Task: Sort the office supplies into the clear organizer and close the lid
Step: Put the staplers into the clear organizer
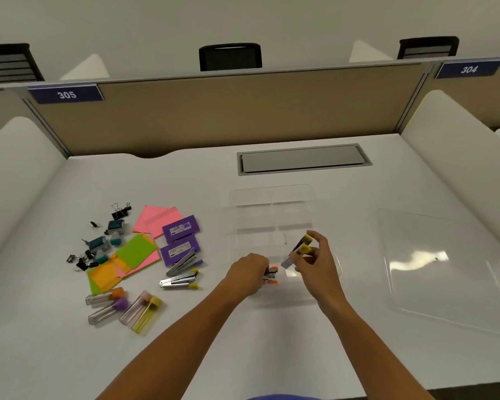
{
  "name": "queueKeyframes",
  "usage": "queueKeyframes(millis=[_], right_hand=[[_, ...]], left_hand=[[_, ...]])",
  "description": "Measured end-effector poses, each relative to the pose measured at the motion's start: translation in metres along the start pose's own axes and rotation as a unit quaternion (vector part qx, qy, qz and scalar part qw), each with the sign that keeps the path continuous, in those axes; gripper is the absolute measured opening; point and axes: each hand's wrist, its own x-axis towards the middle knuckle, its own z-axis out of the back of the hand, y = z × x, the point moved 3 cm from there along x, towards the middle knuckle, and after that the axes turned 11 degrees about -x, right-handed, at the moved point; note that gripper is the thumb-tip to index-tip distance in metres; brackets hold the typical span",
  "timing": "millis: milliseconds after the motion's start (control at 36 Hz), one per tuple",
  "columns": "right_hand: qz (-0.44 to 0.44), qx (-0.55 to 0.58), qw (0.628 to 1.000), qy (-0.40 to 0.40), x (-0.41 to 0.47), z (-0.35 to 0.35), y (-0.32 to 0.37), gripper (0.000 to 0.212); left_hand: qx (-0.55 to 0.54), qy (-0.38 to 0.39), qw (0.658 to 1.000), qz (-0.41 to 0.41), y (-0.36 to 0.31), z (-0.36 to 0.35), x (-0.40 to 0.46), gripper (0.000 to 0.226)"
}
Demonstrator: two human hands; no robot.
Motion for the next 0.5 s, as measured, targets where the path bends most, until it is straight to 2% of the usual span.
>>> queueKeyframes(millis=[250, 417, 500], right_hand=[[0.02, -0.013, 0.999, 0.026, 0.007, -0.004, 0.0, 0.038], [0.025, -0.038, 0.998, 0.03, 0.008, -0.006, 0.008, 0.04], [0.031, -0.056, 0.997, 0.042, 0.009, -0.007, 0.013, 0.038]], left_hand=[[0.009, 0.033, 0.999, 0.012, 0.003, 0.003, 0.002, 0.019], [0.001, 0.007, 1.0, 0.003, 0.011, 0.004, 0.003, 0.044], [-0.027, -0.032, 0.999, -0.012, 0.018, 0.005, 0.003, 0.046]])
